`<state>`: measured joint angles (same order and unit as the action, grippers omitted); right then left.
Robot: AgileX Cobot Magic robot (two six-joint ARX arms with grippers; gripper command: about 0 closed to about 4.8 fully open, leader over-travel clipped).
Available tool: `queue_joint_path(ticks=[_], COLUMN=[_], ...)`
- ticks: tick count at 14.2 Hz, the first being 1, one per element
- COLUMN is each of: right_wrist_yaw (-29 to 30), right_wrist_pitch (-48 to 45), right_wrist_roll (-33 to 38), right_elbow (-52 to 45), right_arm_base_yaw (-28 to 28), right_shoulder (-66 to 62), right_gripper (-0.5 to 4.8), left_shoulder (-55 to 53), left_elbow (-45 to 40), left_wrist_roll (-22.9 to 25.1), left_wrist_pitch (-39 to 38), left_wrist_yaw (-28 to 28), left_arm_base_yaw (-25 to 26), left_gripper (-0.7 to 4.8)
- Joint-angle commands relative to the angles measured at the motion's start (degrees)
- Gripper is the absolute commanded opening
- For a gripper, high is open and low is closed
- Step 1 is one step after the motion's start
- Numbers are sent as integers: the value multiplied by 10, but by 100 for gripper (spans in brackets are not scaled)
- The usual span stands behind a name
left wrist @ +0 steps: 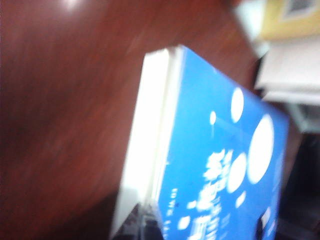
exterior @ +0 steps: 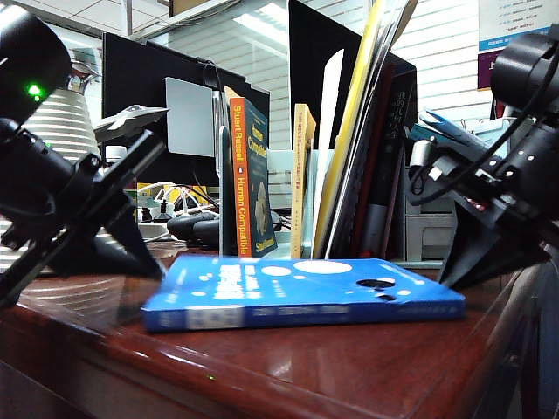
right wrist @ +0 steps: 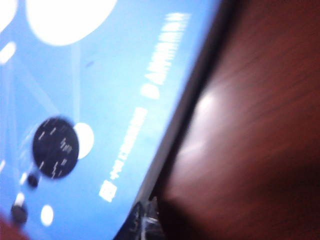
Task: Pick up the blue book and put it on the bookshelf.
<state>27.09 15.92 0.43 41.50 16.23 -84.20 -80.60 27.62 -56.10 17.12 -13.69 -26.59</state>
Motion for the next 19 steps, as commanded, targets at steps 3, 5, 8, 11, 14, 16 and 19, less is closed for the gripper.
queue_joint_path(ticks=[3,5,8,11,14,16,19], right_wrist_yaw=[140,197,150,-69,-139,-141,-142], right_wrist_pitch=[24,26,21,13,-65,-150,-239], right_wrist_roll=[-5,-7,-7,-7,-12,-11,-11], right_elbow=[2,2,2,2,2,2,2], right_arm_base_yaw=[24,48,59,48,47,47,47], right_shoulder=[2,2,5,54,69,40,-30], right_gripper=[-1,-1,-2,-1,-1,-1,-1], left_shoulder=[1,1,3,27,96,139,162], left_elbow=[2,2,5,5,5,5,5], left_wrist_roll=[32,80,119,125,134,92,20], left_wrist_pitch=[60,99,103,88,34,-73,-179], left_wrist_yaw=[-8,21,62,155,212,186,82], left_arm_base_yaw=[-2,-2,-1,-1,-1,-3,-3], left_gripper=[-7,-7,-7,-7,-7,-7,-7])
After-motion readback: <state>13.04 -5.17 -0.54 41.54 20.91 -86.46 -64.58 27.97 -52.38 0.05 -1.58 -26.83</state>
